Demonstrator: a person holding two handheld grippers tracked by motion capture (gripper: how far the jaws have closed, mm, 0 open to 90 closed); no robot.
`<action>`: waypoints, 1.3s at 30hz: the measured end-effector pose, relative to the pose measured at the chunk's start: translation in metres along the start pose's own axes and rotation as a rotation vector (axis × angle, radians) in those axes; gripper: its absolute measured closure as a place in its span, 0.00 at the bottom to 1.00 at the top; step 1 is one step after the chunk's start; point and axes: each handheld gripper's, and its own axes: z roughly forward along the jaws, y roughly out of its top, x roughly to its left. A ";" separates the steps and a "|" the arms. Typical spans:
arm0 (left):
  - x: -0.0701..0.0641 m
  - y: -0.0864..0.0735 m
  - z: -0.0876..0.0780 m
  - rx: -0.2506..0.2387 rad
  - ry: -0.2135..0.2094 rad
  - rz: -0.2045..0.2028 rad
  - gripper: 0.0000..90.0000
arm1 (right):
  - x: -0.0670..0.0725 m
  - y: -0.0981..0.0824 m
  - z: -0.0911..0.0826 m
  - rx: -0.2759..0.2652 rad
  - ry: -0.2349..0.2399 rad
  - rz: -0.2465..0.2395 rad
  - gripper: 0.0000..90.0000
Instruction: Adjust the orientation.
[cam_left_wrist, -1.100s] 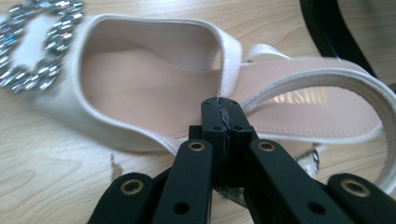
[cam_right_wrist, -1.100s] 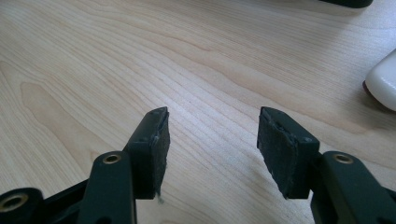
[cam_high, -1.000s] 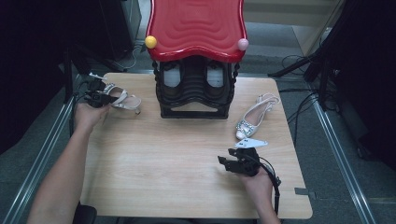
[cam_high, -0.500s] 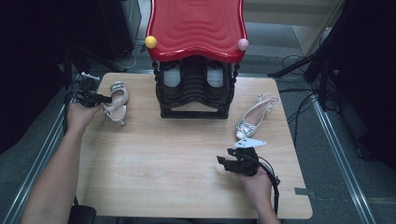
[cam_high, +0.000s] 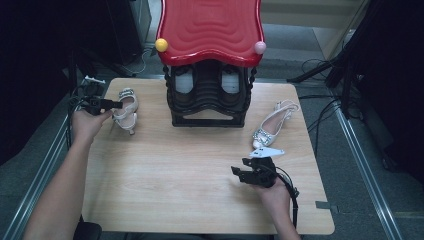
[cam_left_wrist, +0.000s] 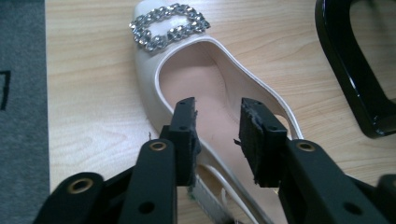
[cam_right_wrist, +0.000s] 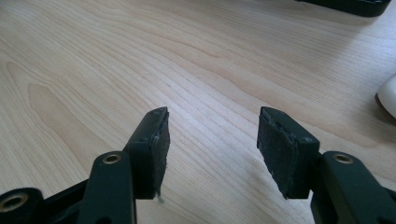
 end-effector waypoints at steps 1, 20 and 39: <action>0.000 -0.002 0.000 0.007 -0.004 -0.011 0.69 | 0.000 0.000 0.000 -0.002 0.000 -0.005 0.50; 0.007 -0.024 0.018 -0.040 0.024 -0.074 0.75 | 0.003 0.004 0.006 0.011 -0.001 -0.025 0.50; 0.009 -0.022 0.000 -0.081 -0.038 -0.151 0.96 | 0.001 0.005 0.006 0.005 -0.003 -0.020 0.50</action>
